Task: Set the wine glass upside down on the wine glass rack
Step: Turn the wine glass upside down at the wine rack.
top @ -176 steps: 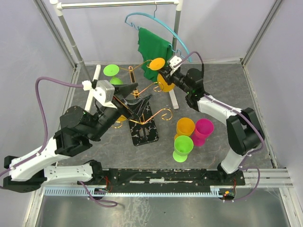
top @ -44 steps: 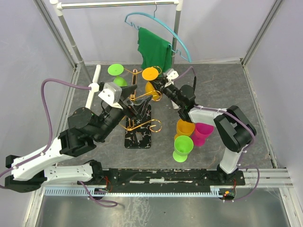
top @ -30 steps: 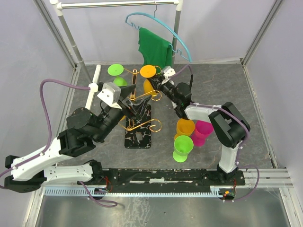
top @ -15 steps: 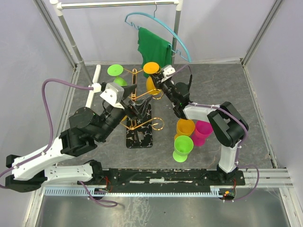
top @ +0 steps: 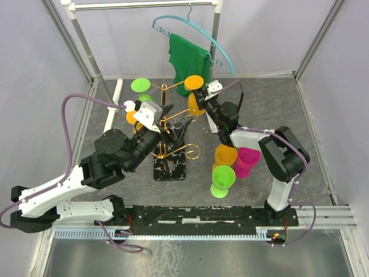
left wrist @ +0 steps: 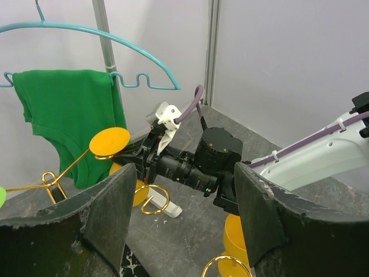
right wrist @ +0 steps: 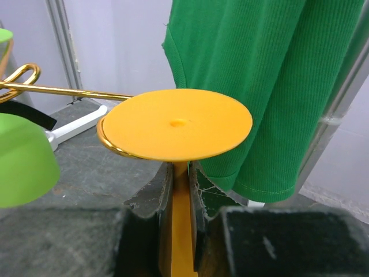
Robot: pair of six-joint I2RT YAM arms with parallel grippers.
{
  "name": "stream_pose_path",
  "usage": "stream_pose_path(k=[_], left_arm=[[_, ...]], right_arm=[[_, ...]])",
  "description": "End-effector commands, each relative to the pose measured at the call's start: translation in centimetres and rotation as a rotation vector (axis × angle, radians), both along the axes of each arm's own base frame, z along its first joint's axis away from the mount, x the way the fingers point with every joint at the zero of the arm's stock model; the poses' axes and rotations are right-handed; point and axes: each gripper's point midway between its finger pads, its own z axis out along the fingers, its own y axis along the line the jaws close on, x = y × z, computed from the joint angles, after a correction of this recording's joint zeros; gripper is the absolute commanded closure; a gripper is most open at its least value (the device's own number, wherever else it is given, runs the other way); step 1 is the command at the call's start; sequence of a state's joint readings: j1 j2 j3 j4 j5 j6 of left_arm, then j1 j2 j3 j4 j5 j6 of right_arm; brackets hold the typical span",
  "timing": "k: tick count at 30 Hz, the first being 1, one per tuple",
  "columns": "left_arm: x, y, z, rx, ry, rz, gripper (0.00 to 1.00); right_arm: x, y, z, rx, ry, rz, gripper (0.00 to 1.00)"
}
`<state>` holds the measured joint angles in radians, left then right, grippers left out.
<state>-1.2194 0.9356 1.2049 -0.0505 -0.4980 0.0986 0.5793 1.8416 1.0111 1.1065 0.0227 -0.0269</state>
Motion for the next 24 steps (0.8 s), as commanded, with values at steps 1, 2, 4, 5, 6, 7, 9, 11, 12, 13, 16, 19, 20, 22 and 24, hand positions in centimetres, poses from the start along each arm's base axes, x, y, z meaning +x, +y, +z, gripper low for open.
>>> stream_pose_path(k=[1,2,4,5,6,7,9,11,12,13,16,19,20,22,24], left_arm=[[-0.2,0.9,3.3,-0.069,-0.053,0.008,0.25],[-0.2,0.9,3.3,-0.070,-0.053,0.007,0.25],[-0.2,0.9,3.3,-0.072,-0.051,0.006,0.25],[-0.2,0.9,3.3,-0.071,-0.050,0.005,0.25],[-0.2,0.9,3.3,-0.072,-0.050,0.005,0.25],[-0.3,0.9,3.3,-0.072,-0.050,0.004,0.24],[-0.3,0.9,3.4,-0.074,-0.050,0.004,0.24],[-0.3,0.9,3.4,-0.073,-0.049,0.005,0.24],[-0.3,0.9,3.4,-0.071,-0.048,0.004,0.24],[-0.2,1.0,3.4,-0.073,-0.047,0.008,0.24],[-0.2,1.1,3.4,-0.076,-0.042,0.011,0.24],[-0.2,1.0,3.4,-0.081,-0.038,0.008,0.22],[-0.2,1.0,3.4,-0.084,-0.035,0.007,0.22],[-0.2,0.9,3.3,-0.084,-0.031,0.009,0.22],[-0.1,0.9,3.3,-0.086,-0.028,0.012,0.21]], right_arm=[[-1.4,0.0,3.3,0.023,-0.091,0.071,0.99],[-1.7,0.3,3.3,0.027,-0.098,0.092,0.99],[-2.3,0.8,3.4,0.034,-0.112,0.124,0.99],[-2.5,1.2,3.4,0.031,-0.115,0.141,0.99],[-2.7,1.6,3.4,0.027,-0.118,0.156,0.99],[-3.1,2.1,3.4,0.017,-0.124,0.173,0.99],[-3.5,2.8,3.3,-0.002,-0.135,0.185,0.99],[-3.8,3.2,3.3,-0.013,-0.139,0.188,0.99],[-3.9,3.3,3.3,-0.014,-0.134,0.189,0.98],[-4.0,3.2,3.3,-0.014,-0.129,0.187,0.96],[-4.4,2.3,3.4,-0.026,-0.104,0.163,0.87],[-4.9,1.2,3.2,-0.058,-0.076,0.127,0.82],[-5.1,0.8,3.2,-0.069,-0.067,0.115,0.80],[-5.4,-0.2,3.1,-0.086,-0.050,0.084,0.76],[-5.8,-1.2,3.0,-0.102,-0.033,0.054,0.72]])
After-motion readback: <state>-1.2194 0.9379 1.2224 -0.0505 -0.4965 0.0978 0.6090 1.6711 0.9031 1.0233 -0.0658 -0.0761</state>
